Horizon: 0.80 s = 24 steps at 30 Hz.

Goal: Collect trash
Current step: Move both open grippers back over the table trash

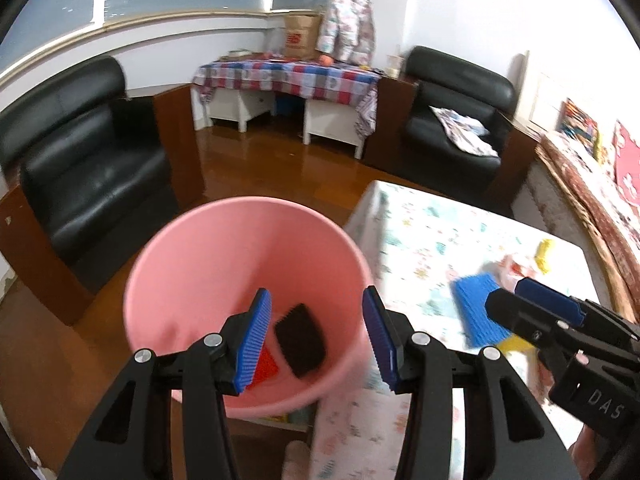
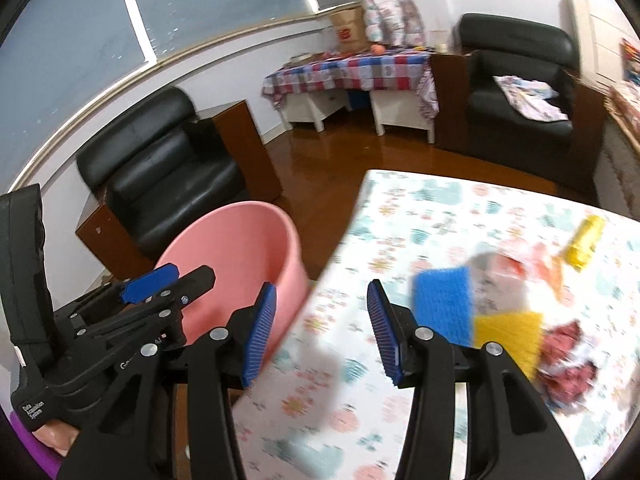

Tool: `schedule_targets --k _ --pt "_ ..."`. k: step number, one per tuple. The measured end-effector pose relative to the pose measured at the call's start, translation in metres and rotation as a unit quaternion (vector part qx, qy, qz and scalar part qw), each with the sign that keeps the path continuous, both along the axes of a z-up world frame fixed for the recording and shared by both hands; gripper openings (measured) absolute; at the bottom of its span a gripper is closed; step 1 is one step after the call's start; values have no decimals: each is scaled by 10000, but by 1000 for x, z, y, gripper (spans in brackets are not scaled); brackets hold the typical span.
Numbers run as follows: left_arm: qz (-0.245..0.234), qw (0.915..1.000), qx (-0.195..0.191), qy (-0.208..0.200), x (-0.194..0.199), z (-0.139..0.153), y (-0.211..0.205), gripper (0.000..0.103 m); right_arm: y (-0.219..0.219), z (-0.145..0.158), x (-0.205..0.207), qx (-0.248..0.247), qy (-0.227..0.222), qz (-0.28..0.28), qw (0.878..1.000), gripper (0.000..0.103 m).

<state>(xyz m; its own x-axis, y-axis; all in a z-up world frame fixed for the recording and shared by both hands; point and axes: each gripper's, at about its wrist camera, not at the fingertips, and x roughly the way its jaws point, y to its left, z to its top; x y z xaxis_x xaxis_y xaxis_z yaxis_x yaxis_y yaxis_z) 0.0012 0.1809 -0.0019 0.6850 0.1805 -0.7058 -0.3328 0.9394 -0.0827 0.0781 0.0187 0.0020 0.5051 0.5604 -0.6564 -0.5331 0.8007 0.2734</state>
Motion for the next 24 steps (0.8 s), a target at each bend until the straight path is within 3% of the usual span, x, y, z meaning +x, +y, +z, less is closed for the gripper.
schedule_targets --k 13,24 --pt "-1113 9932 17 337 25 -16 -100 47 -125 -10 -15 -154 -63 -1242 9921 48" --pt "-1885 9804 -70 561 37 -21 -157 48 -213 -41 -22 -85 374 -2069 9776 48"
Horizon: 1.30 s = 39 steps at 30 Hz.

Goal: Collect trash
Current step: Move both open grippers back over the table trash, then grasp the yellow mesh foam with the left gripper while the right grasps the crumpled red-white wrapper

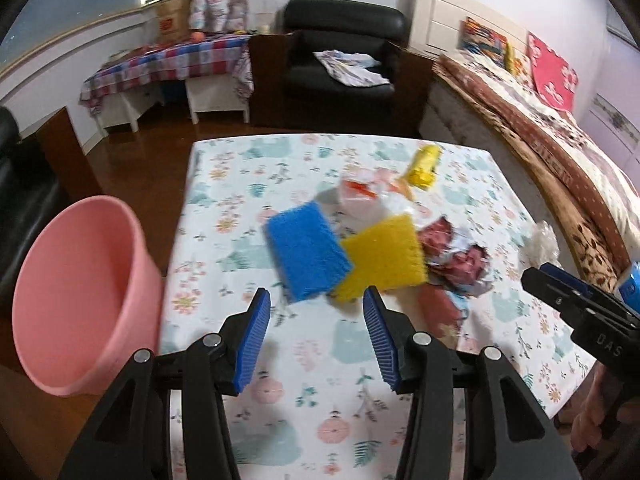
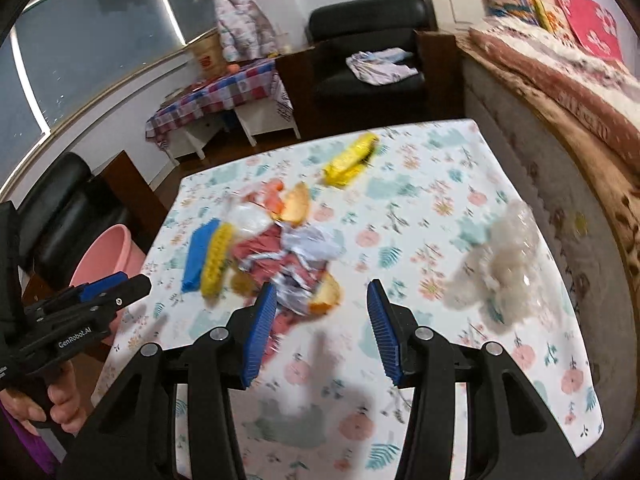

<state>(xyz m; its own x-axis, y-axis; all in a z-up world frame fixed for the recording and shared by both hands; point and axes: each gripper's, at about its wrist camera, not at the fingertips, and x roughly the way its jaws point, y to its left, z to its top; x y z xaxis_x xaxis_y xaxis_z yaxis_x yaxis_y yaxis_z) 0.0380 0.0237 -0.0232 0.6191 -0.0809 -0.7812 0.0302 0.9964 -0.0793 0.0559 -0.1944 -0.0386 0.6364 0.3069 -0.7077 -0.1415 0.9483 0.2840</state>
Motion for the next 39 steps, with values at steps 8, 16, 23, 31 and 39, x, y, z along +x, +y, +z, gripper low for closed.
schedule_targets --k 8,16,23,31,39 --pt "-576 9979 284 28 10 0 -35 48 -5 -11 -3 85 114 65 9999 48" --pt "-838 9951 497 141 29 -9 -61 48 -8 -18 -1 161 201 82 9996 48" --pt "-782 9941 715 219 41 -23 -68 36 -6 -19 3 206 235 161 9994 48" --pt "-716 9951 640 216 44 -27 -60 9 4 -17 6 285 210 348 9988 48" --pt "-676 9967 419 133 37 -20 -52 8 24 -13 20 316 177 576 9977 48"
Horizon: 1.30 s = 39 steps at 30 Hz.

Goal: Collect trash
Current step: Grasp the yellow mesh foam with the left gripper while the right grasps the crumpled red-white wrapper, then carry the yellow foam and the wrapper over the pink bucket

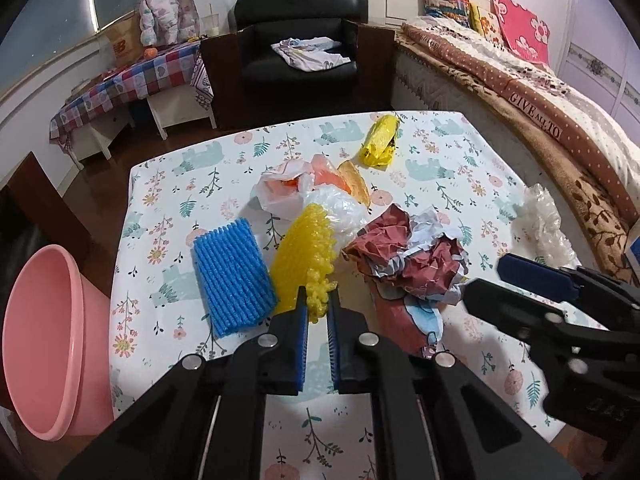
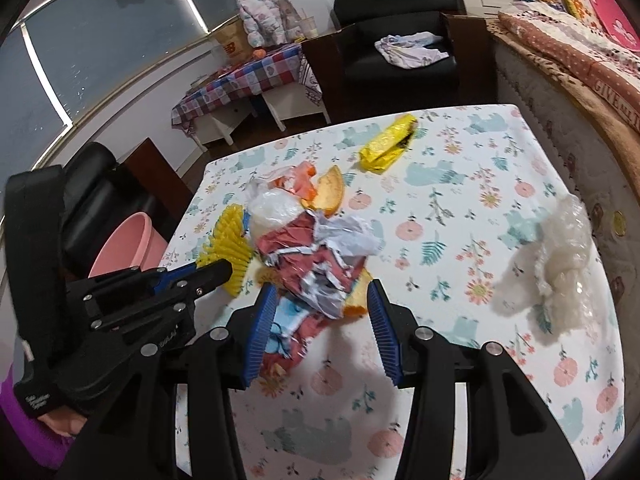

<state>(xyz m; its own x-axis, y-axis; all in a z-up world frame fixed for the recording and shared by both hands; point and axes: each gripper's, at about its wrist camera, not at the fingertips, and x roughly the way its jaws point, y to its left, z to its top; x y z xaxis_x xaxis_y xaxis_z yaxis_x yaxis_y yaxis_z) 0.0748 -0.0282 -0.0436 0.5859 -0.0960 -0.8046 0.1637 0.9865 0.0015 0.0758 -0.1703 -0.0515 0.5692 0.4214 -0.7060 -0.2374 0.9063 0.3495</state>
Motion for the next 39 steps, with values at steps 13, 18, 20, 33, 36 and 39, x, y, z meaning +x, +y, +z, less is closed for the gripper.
schedule_targets --k 13,18,20,33,36,39 --pt "69 9984 -543 103 -9 4 19 8 12 -13 21 31 172 -41 9998 47" --pt "72 9976 -689 44 -16 10 24 8 15 -15 22 8 171 -9 9999 35" --pt "71 9975 -709 17 -19 13 24 8 13 -14 21 23 130 -24 9999 22" --pt "137 9974 -674 -231 -34 35 22 8 -8 17 1 213 -280 -253 9991 21" --pt "234 9969 -692 -286 -38 39 28 8 -5 25 -3 206 -376 -173 9989 21" --pt "347 9964 -710 -307 -41 42 36 8 5 31 -5 159 -425 -36 9990 21"
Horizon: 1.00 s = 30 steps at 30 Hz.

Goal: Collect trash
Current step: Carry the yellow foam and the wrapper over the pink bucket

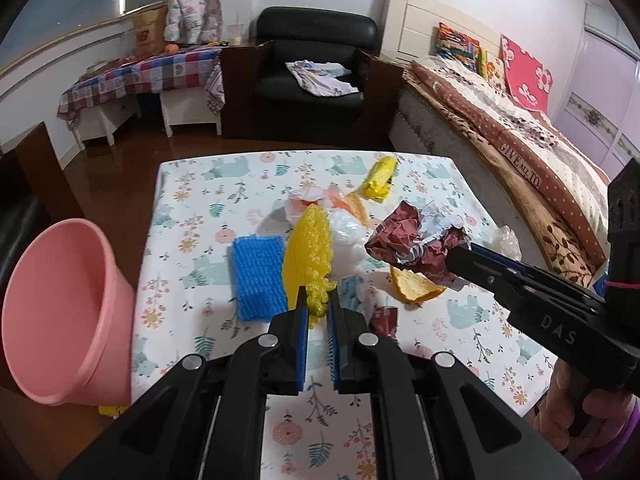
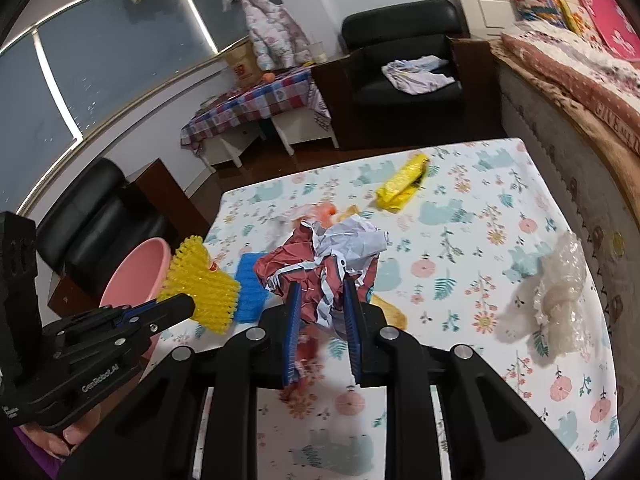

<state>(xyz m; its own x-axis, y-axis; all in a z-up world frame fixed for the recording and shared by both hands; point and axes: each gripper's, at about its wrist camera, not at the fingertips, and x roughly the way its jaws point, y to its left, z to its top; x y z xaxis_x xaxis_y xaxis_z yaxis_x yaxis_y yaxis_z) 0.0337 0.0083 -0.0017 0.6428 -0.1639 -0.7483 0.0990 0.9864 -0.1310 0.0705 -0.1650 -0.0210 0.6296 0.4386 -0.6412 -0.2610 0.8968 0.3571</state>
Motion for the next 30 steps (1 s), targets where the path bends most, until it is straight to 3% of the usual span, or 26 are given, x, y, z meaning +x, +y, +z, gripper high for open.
schedule_targets --k 14,30 --pt "914 9957 56 -116 -20 8 67 8 85 13 2 -358 -124 931 9949 21" --pt "2147 9762 237 -199 -43 8 167 8 204 21 0 -638 -296 2011 9770 21"
